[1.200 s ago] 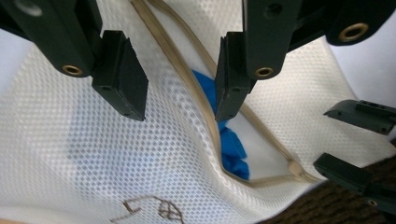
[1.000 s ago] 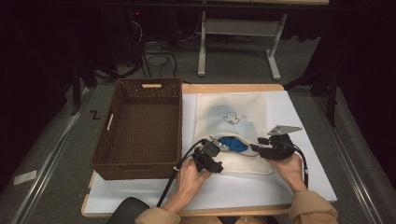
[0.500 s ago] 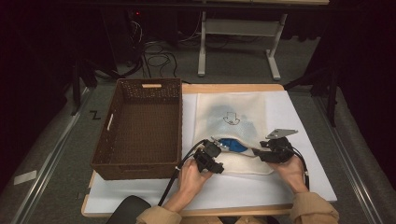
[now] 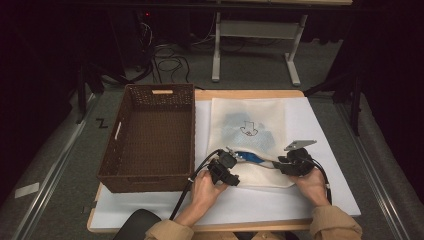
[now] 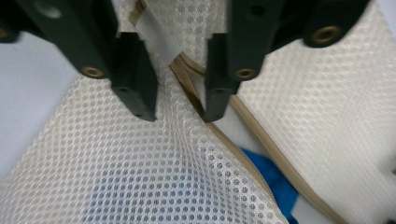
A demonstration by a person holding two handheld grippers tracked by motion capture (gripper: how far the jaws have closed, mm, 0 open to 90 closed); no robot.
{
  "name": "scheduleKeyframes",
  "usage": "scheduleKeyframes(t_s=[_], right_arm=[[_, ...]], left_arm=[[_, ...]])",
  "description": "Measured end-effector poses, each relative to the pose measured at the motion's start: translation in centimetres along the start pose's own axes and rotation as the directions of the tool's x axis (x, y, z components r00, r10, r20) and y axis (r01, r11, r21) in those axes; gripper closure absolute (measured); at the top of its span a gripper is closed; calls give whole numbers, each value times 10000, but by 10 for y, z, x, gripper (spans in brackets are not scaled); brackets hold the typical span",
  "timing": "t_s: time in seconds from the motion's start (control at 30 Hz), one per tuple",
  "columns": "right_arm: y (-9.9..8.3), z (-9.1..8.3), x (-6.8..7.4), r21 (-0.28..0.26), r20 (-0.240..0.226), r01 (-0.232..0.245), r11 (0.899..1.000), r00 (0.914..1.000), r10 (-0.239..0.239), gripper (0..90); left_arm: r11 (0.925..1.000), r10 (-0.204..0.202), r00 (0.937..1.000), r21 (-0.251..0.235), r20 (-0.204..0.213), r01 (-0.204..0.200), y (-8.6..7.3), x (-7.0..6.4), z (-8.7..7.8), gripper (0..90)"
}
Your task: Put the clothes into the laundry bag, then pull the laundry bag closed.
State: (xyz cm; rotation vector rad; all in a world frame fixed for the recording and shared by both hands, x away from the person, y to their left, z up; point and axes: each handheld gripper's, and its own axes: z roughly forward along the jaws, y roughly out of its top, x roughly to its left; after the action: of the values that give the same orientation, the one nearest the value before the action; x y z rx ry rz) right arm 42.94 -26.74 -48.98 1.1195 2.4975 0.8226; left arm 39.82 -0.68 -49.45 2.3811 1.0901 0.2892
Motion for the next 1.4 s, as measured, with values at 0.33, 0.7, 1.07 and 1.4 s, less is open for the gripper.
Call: scheduleKeyframes(t_s=[0.33,0.7,1.07,1.4], right_arm=[[-1,2,-5,448,553,385,9983,9976,-409,868],[-4,-8,-17,301,803,-45,9995,9968,21,869],[-9,-13,-30,152,933,-650,9978,9936,633,869],[-9,-12,-31,216,916,-766,9968,9930,743,868]], left_arm=[[9998,-75,10000,-179,-7,75,0,2,-5,381],[9987,-189,9998,-468,-80,185,0,1,-9,387],[9967,-303,9995,-754,-1,302,-2,0,-25,387],[9942,-766,9956,-795,-539,722,-7,3,-37,369]])
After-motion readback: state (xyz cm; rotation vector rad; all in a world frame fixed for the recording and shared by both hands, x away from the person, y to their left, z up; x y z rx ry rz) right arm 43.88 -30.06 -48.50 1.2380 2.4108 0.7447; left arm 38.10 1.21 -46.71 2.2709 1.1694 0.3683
